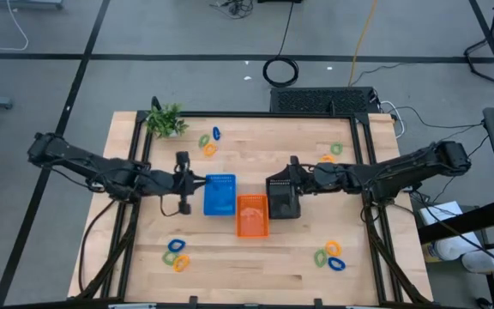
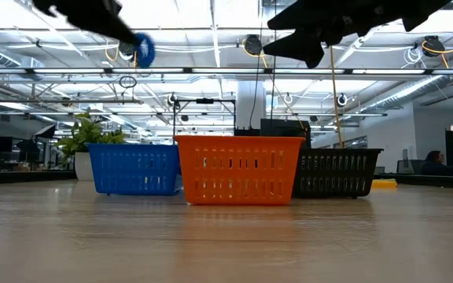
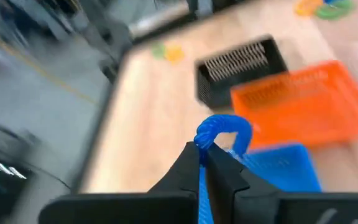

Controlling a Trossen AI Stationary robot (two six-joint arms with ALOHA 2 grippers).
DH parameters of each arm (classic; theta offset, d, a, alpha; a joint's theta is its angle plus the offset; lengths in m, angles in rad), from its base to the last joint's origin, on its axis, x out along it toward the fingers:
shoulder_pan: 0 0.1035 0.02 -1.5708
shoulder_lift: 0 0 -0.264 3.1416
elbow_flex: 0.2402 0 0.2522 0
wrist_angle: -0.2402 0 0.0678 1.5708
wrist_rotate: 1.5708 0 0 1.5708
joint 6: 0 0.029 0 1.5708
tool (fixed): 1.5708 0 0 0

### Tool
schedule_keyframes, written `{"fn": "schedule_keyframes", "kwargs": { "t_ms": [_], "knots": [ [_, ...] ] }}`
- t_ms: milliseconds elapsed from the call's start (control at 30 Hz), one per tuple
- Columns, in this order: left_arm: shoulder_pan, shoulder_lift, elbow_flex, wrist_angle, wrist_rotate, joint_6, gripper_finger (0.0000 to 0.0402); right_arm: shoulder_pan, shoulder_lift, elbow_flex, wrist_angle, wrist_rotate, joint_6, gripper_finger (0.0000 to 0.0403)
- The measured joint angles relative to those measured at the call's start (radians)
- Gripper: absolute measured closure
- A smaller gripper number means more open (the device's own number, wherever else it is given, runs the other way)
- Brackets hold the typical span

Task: Sort spring keychains
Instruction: Put the blue spring keychain into the blue bin

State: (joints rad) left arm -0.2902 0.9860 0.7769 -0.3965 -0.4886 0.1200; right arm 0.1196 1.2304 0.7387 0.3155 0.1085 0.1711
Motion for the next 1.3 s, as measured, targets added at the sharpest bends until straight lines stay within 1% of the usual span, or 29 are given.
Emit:
{"fn": "schedule_keyframes", "kwargs": {
  "t_ms": [67, 167, 267, 433, 567, 667, 800, 900, 1033, 1100, 1300],
  "knots": [
    [0.0, -0.002, 0.0, -0.086, 0.011, -0.101, 0.0386, 0.0, -0.001, 0.0, 0.005, 0.002, -0.002, 0.0137],
    [0.0, 0.018, -0.012, -0.112, 0.021, -0.15, 0.0393, 0.0, -0.001, 0.0, 0.008, 0.043, -0.014, 0.0138],
    [0.006, 0.054, -0.028, -0.087, 0.058, -0.149, 0.0395, 0.0, -0.001, 0.0, 0.009, 0.053, -0.015, 0.0138],
    [0.036, 0.138, -0.045, -0.047, 0.097, -0.145, 0.0383, 0.0, -0.001, 0.0, 0.017, 0.052, -0.018, 0.0139],
    [0.065, 0.218, -0.049, -0.019, 0.131, -0.14, 0.0394, 0.0, -0.001, 0.0, 0.017, 0.053, -0.018, 0.0139],
    [0.081, 0.28, -0.049, 0.029, 0.167, -0.125, 0.0393, -0.001, -0.001, 0.0, 0.017, 0.053, -0.018, 0.014],
    [0.098, 0.351, -0.049, 0.064, 0.174, -0.102, 0.038, -0.001, -0.001, 0.0, 0.016, 0.053, -0.018, 0.014],
    [0.11, 0.383, -0.049, 0.062, 0.174, -0.092, 0.0387, -0.001, -0.001, 0.0, 0.016, 0.052, -0.018, 0.014],
    [0.124, 0.384, -0.049, 0.061, 0.174, -0.091, 0.0395, -0.001, -0.001, 0.0, 0.016, 0.052, -0.018, 0.014],
    [0.129, 0.381, -0.049, 0.056, 0.174, -0.091, 0.0388, -0.001, -0.001, 0.0, 0.016, 0.052, -0.019, 0.014],
    [0.129, 0.378, -0.049, 0.058, 0.173, -0.073, 0.0344, -0.001, -0.001, 0.0, 0.015, 0.052, -0.026, 0.014]
  ]
}}
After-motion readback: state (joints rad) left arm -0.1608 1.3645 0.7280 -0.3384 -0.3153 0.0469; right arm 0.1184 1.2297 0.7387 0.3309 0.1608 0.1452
